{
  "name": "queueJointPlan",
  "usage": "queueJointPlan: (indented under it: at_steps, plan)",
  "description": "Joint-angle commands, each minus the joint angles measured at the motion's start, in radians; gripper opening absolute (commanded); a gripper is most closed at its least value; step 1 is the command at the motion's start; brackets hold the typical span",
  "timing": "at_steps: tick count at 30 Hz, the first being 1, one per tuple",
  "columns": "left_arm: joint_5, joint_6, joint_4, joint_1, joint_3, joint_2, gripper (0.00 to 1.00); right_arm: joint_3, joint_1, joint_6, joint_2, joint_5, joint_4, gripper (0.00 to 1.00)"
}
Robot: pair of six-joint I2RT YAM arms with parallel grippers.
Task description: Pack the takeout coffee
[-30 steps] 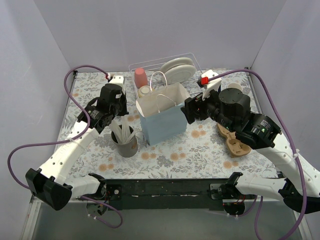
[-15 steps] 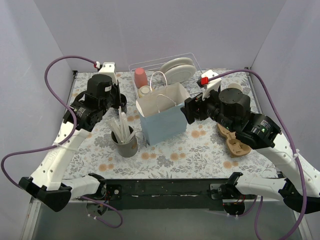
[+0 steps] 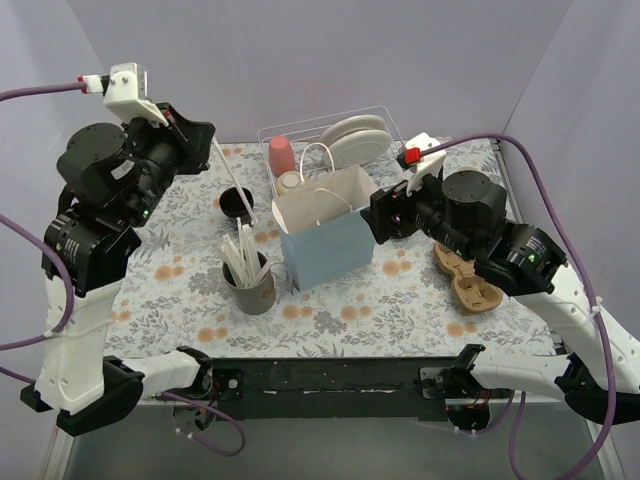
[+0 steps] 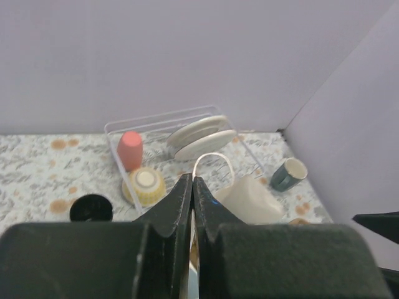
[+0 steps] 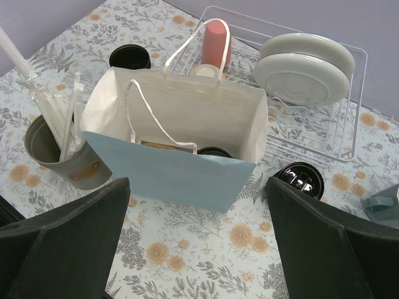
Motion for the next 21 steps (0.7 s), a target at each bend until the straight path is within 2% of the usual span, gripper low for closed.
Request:
queueJointPlan:
  at_steps: [1, 6, 12, 16, 20, 21]
  plan:
    - [0.136, -0.027, 0.129, 0.005, 0.006, 0.004, 0.0, 0.06, 0.003, -0.014, 0.001, 0.008, 0.024, 0.98]
    - [0.271, -0.037, 0.291, 0.005, -0.116, 0.044, 0.0, 0.055, 0.003, -0.005, -0.008, 0.014, 0.03, 0.98]
    - [0.302, -0.015, 0.337, 0.005, -0.216, 0.082, 0.0, 0.029, 0.003, 0.02, -0.042, 0.045, 0.008, 0.98]
    - [0.333, -0.035, 0.424, 0.005, -0.437, 0.039, 0.0, 0.002, 0.003, 0.057, -0.054, 0.045, -0.027, 0.98]
    - [0.362, -0.052, 0.467, 0.005, -0.544, 0.022, 0.14, -0.014, 0.003, 0.17, -0.046, 0.022, -0.075, 0.98]
    - [0.365, -0.055, 0.458, 0.005, -0.549, 0.021, 0.21, -0.014, 0.001, 0.201, -0.04, 0.016, -0.078, 0.98]
